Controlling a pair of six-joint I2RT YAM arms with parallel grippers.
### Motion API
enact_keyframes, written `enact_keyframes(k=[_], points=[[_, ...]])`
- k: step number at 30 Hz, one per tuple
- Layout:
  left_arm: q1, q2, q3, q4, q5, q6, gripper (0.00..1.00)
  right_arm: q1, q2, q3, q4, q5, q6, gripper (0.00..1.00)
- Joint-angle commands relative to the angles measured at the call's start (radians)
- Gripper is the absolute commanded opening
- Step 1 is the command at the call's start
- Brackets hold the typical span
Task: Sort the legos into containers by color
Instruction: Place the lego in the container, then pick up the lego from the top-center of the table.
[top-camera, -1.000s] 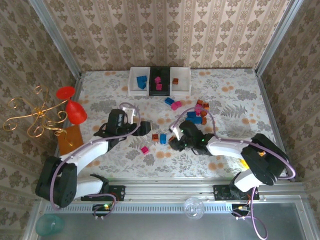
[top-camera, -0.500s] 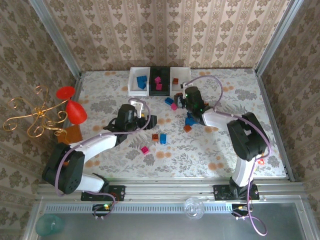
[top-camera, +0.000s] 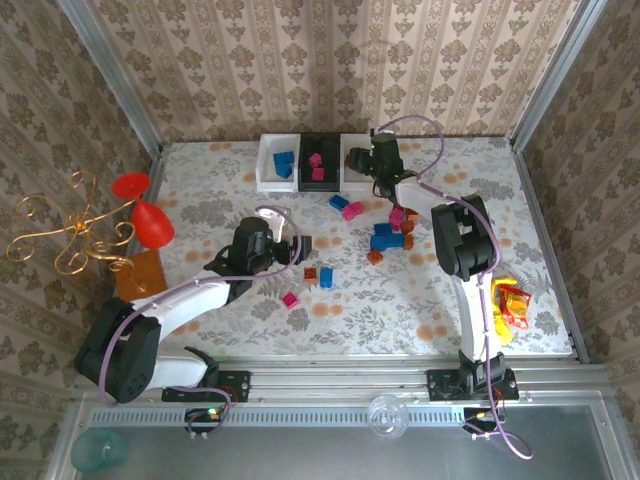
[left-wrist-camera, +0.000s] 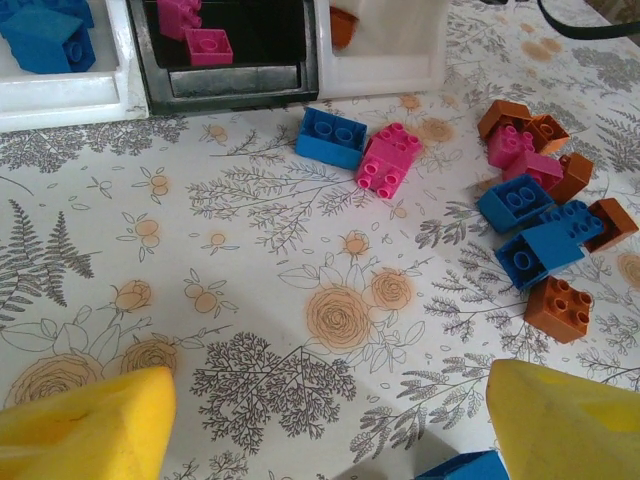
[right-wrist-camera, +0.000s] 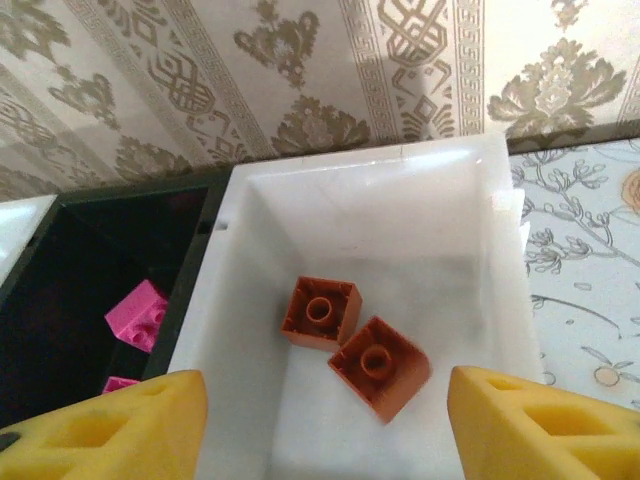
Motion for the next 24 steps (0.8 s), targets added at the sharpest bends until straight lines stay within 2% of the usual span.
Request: enact_keyframes(k=[1, 4, 7, 10, 16, 24], points=[[-0.006, 0.008, 0.011, 0.016, -0.005, 0.013, 0.82, 0.0, -0.154, -0.109, 0.079, -0.184, 0.016, 0.68], [-0.006, 0.009, 0.011, 0.018, 0.004, 0.004, 0.82, 0.01, -0.265, -0.259, 0.104, -0.264, 0.017, 0.69], [-0.006, 0.004, 0.008, 0.019, 0.001, 0.001, 0.82, 0.041, -0.338, -0.392, 0.081, -0.257, -0.025, 0.69], [-0.004, -0.006, 0.0, 0.021, -0.022, 0.0, 0.82, 0.085, -0.363, -0.445, 0.026, -0.234, -0.093, 0.7], [0.002, -0.069, -0.035, 0.012, -0.137, -0.016, 0.83, 0.163, -0.312, -0.361, -0.176, -0.093, -0.258, 0.72], [0.072, -0.157, -0.094, 0.019, -0.192, -0.037, 0.84, 0.174, -0.154, -0.167, -0.374, -0.074, -0.298, 0.72]])
